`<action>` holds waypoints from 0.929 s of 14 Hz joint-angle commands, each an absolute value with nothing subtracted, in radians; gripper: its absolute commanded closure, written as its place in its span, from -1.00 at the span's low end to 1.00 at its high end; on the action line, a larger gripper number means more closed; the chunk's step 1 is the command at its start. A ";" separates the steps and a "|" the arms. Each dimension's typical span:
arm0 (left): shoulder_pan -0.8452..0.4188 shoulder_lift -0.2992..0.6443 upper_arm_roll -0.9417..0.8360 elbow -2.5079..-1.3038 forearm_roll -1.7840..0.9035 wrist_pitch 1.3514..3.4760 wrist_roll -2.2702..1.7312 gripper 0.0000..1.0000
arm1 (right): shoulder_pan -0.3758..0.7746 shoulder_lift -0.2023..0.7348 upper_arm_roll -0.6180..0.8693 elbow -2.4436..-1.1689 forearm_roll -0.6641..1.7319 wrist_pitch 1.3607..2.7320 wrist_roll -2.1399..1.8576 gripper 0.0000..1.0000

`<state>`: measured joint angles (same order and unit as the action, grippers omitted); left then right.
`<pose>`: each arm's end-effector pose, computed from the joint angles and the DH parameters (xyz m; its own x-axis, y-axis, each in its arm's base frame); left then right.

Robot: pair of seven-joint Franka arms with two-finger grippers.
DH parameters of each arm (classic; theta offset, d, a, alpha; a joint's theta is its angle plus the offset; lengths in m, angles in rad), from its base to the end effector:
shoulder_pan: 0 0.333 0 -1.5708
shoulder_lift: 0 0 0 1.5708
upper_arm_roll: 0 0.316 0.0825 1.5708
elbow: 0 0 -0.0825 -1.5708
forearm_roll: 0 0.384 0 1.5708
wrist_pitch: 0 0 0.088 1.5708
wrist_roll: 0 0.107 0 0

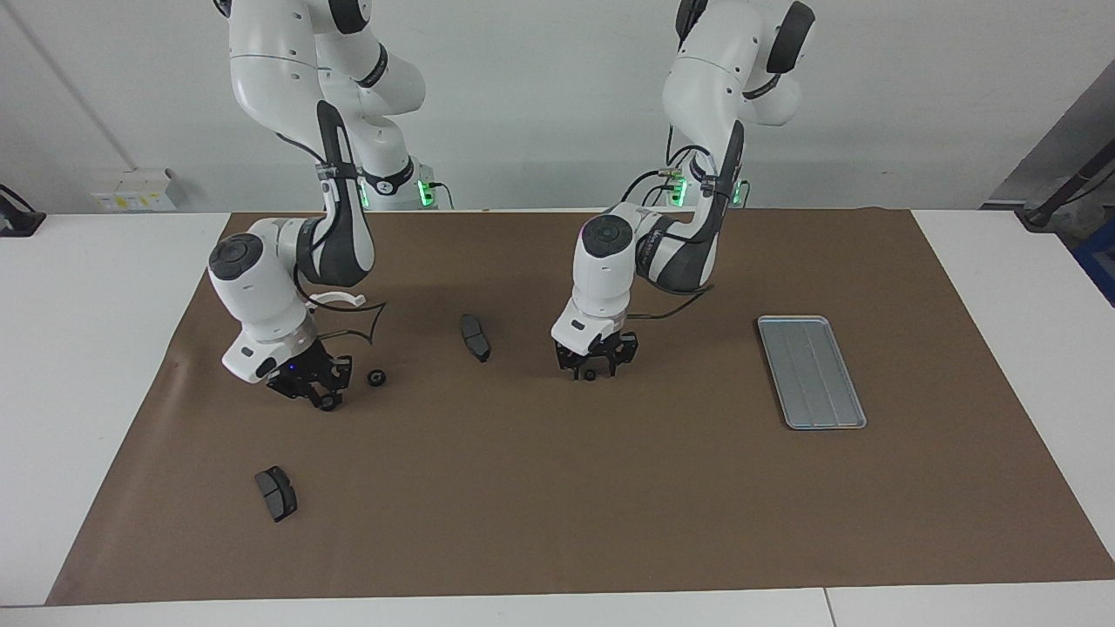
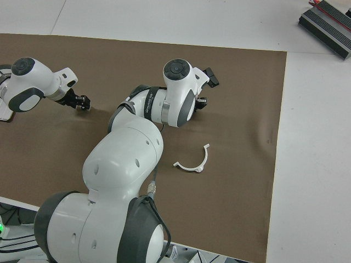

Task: Pick bearing gear from pile to tray

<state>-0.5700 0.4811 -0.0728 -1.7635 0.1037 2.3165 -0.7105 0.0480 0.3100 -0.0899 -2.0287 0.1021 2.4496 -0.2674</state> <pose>0.5372 -0.3944 0.3002 0.9963 0.0100 0.0858 0.0091 -0.9999 0.0113 0.6074 -0.0236 0.3055 0.9809 0.1537 0.1193 0.1566 -0.9875 -0.0152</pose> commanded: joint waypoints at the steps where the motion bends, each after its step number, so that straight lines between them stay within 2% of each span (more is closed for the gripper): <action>1: -0.577 0.453 -0.069 -1.812 0.126 2.361 -0.709 -0.12 | 0.051 0.270 -0.078 -1.959 0.126 2.346 -0.178 1.00; 5: -0.577 0.451 -0.075 -1.818 0.126 2.361 -0.709 0.16 | 0.081 0.256 -0.052 -1.884 0.112 2.237 -0.022 1.00; 8: -0.578 0.448 -0.077 -1.819 0.126 2.356 -0.709 0.35 | 0.080 0.244 -0.022 -1.878 0.112 2.197 0.015 1.00; 10: -0.584 0.446 -0.075 -1.821 0.126 2.356 -0.709 0.55 | 0.080 0.241 0.027 -1.870 0.112 2.180 0.107 1.00; 13: -0.584 0.446 -0.077 -1.821 0.118 2.355 -0.709 1.00 | 0.081 0.244 0.078 -1.853 0.112 2.181 0.216 1.00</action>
<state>-0.5720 0.4748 -0.0862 -1.7841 0.1043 2.3396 -0.7088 0.0889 0.2550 0.0493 -1.8631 0.1021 2.2022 0.1562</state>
